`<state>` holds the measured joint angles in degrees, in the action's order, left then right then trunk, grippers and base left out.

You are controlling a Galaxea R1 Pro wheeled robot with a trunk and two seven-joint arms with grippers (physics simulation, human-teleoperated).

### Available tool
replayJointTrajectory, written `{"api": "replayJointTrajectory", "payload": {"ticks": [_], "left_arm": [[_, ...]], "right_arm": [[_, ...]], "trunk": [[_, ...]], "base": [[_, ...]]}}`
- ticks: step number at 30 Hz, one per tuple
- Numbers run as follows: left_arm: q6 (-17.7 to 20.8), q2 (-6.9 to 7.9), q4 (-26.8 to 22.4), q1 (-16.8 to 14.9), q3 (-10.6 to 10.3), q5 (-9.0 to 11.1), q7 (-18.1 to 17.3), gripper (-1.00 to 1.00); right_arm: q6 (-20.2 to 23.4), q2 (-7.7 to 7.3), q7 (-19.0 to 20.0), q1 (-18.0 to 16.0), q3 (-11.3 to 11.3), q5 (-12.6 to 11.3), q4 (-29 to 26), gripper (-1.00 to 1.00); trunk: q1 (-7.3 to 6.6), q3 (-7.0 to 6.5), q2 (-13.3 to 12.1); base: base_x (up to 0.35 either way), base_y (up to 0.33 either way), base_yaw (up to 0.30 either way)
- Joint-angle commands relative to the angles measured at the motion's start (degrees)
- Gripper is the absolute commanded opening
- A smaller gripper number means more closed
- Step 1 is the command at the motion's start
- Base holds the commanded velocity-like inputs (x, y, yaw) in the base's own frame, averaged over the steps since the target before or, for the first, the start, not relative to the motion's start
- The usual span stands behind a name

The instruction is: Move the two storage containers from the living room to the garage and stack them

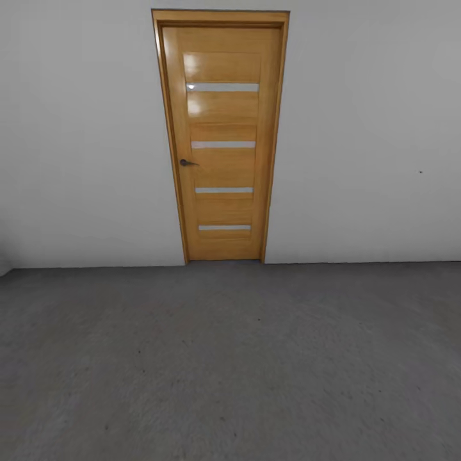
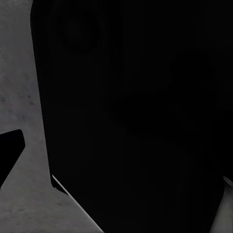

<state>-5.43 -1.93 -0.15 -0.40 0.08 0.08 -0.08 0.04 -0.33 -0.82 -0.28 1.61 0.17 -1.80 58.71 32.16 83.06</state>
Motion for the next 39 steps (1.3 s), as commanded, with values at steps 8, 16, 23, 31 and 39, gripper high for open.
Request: {"api": "replayJointTrajectory", "payload": {"ticks": [8, 16, 23, 31, 39], "left_arm": [[-0.1, -0.42, 0.1, 0.0, 0.0, 0.0, 0.0, 1.00], [-0.1, -0.59, 0.1, 0.0, 0.0, 0.0, 0.0, 1.00], [-0.1, -0.61, 0.1, 0.0, 0.0, 0.0, 0.0, 1.00], [-0.1, -0.68, 0.1, 0.0, 0.0, 0.0, 0.0, 1.00], [-0.1, -0.68, 0.1, 0.0, 0.0, 0.0, 0.0, 1.00]], "right_arm": [[0.0, -0.02, -0.5, 0.0, 0.0, -0.1, 0.0, 1.00], [0.0, 0.03, -0.4, 0.0, 0.1, 0.0, 0.0, 1.00], [0.0, 0.10, -0.3, 0.0, 0.3, 0.1, 0.0, 1.00], [0.0, 0.07, -0.3, 0.0, 0.3, 0.1, 0.0, 1.00], [0.0, 0.04, -0.1, 0.0, 0.2, 0.1, 0.0, 1.00]], "trunk": [[0.02, 0.01, 0.0], [0.02, -0.20, 0.0], [0.02, -0.26, 0.0], [0.02, -0.27, 0.0], [0.02, -0.27, 0.0]], "base": [[0.303, -0.090, 0.023], [0.323, -0.175, 0.141], [0.329, -0.140, 0.050], [0.337, -0.097, 0.008], [0.339, -0.066, -0.095]]}}
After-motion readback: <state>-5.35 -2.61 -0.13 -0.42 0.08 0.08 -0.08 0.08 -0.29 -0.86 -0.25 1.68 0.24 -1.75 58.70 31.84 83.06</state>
